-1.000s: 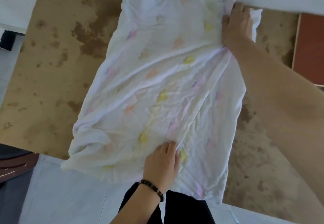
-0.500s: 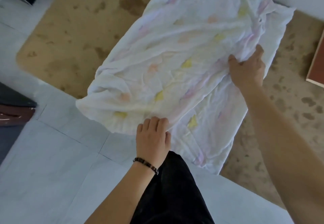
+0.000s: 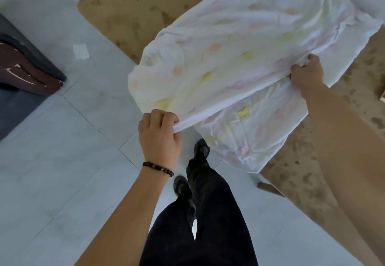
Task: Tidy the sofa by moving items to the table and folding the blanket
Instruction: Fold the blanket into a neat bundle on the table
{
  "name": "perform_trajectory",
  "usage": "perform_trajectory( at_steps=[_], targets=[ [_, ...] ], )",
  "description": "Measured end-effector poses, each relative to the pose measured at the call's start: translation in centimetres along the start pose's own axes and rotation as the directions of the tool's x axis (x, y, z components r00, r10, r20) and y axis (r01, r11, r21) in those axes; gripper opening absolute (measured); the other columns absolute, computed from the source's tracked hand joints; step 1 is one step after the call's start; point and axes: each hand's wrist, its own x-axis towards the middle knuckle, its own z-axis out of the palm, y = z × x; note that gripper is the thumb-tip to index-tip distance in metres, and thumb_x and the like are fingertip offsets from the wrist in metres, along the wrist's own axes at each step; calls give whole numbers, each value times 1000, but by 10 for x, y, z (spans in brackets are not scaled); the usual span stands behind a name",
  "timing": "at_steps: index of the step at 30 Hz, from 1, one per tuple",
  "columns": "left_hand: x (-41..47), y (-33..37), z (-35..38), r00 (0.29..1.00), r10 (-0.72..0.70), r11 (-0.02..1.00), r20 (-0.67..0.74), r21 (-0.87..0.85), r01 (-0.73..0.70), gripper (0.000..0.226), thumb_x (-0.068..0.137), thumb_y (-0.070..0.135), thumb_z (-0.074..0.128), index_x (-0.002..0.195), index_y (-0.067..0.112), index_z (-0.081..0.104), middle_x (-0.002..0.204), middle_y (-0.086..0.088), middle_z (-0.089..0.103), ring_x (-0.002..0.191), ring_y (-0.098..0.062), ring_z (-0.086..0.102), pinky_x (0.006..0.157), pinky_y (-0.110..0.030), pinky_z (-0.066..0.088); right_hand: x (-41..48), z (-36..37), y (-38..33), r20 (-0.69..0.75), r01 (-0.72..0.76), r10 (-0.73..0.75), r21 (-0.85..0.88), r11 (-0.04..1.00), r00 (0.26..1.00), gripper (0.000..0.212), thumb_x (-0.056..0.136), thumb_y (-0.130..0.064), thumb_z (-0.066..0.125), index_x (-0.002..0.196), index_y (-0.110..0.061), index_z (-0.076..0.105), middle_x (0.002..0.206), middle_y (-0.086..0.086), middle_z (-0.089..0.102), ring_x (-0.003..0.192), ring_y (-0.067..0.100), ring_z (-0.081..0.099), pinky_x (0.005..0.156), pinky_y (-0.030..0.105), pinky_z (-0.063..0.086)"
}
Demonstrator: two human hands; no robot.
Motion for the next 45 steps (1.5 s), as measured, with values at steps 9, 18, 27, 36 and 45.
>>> perform_trajectory(
  at_steps=[9, 18, 27, 36, 45],
  targets=[
    [-95, 49, 44, 832, -175, 973, 526, -36, 228, 35, 67, -1, 72, 97, 11, 58, 86, -5, 56, 74, -25, 55, 50, -30, 44, 11, 2, 12, -1, 45, -45, -51, 998, 999, 60, 92, -29, 47, 149, -18, 35, 145, 6, 50, 130, 27, 49, 105, 37, 43],
    [-87, 77, 54, 881, -334, 933, 336, -16, 360, 45, 54, -18, 62, 90, 7, 53, 90, -10, 54, 78, -29, 52, 53, -33, 46, 15, -19, -2, 204, -56, 1, 261, 964, 979, 7, 87, -19, 55, 94, -18, 55, 81, -3, 57, 55, 5, 58, 55, 21, 46],
    [-117, 118, 63, 838, -374, 917, 397, 25, 398, 41, 58, -15, 63, 89, 10, 51, 92, -10, 52, 79, -28, 50, 56, -38, 49, 17, -39, 16, -79, -43, 72, 317, 947, 994, 43, 87, -21, 45, 130, -31, 46, 116, -4, 56, 97, 15, 61, 75, 30, 57],
    [-62, 161, 73, 944, -302, 948, 131, -64, 312, 37, 68, 10, 52, 105, 6, 56, 117, -18, 51, 107, -36, 48, 93, -50, 36, 31, -49, 20, 190, -171, 107, 364, 915, 976, 70, 84, -19, 59, 148, -15, 31, 106, 8, 60, 78, 22, 63, 56, 24, 53],
    [75, 214, 169, 801, 13, 969, 599, 191, -158, 75, 92, 70, 12, 156, 31, 4, 164, -12, -6, 150, -32, -9, 113, -67, -2, 108, -83, 3, 52, -78, 66, 282, 956, 996, 30, 86, -20, 54, 69, -23, 30, 71, 0, 38, 77, 25, 48, 58, 30, 40]
  ],
)
